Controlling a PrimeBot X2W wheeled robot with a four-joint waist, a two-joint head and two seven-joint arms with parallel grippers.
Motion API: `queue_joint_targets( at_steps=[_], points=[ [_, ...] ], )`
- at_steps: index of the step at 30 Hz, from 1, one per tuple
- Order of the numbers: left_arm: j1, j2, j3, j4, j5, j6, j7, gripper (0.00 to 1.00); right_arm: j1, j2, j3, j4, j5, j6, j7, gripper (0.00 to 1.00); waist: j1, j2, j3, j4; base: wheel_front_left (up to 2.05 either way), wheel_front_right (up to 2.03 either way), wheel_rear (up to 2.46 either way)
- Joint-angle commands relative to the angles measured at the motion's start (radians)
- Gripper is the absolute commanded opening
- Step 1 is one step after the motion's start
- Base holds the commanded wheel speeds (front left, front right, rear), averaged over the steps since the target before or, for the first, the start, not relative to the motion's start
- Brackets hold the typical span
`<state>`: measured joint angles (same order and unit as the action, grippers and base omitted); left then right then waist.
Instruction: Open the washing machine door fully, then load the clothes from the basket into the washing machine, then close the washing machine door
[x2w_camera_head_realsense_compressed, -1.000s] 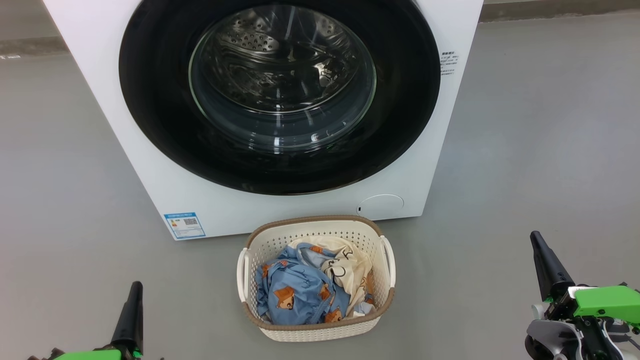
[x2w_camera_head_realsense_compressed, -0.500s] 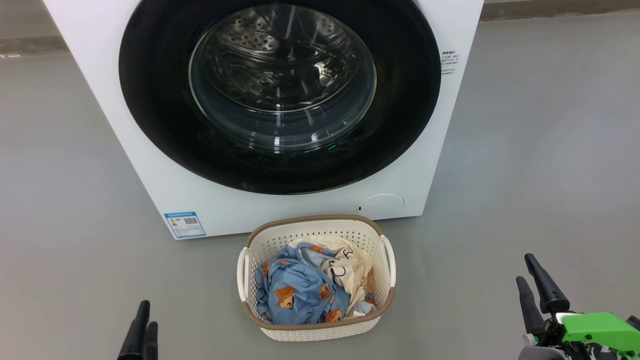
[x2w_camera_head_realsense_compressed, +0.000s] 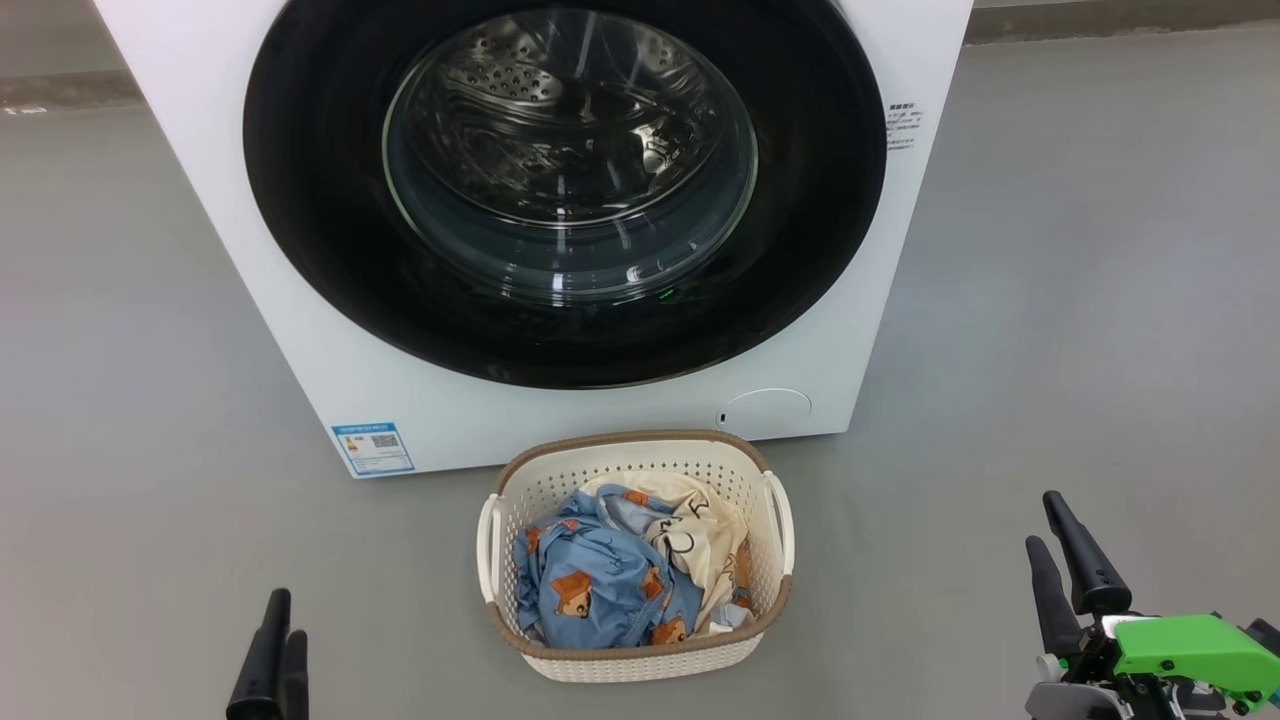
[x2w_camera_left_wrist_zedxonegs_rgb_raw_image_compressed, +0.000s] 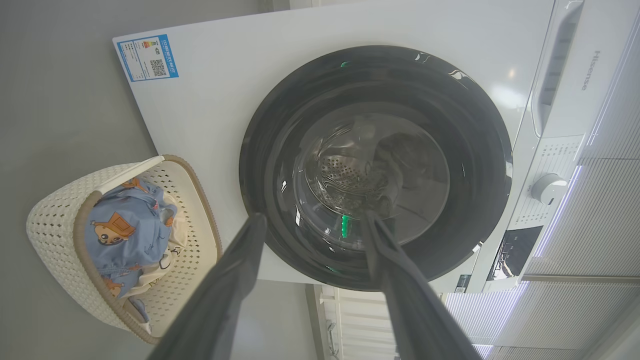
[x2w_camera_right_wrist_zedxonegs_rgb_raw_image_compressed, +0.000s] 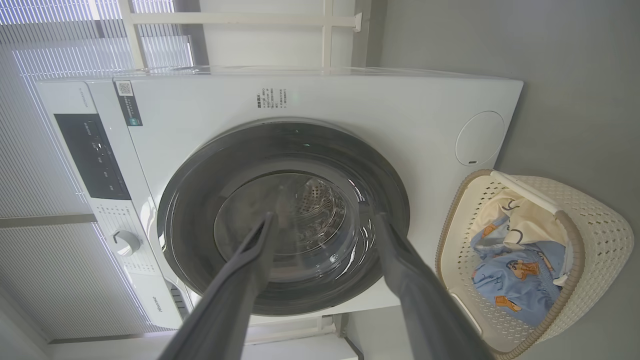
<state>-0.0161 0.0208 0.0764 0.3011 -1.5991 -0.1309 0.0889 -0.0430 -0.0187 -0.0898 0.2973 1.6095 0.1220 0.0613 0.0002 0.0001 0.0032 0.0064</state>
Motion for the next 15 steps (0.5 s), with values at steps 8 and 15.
queue_joint_targets(
  at_steps=[8,15],
  points=[
    [-0.031,0.027,-0.005,-0.064,0.034,0.0,-0.026,1.0,-0.045,-0.013,0.033,-0.061,-0.041,0.002,-0.031,1.0,-0.0002,-0.0001,0.001,0.002,0.0,0.0,0.0],
    [-0.033,0.051,-0.033,-0.086,0.062,0.0,-0.061,1.0,-0.051,-0.015,0.054,-0.085,-0.09,0.003,-0.052,1.0,-0.0002,-0.0001,0.0,0.004,0.0,0.0,0.0]
  ],
)
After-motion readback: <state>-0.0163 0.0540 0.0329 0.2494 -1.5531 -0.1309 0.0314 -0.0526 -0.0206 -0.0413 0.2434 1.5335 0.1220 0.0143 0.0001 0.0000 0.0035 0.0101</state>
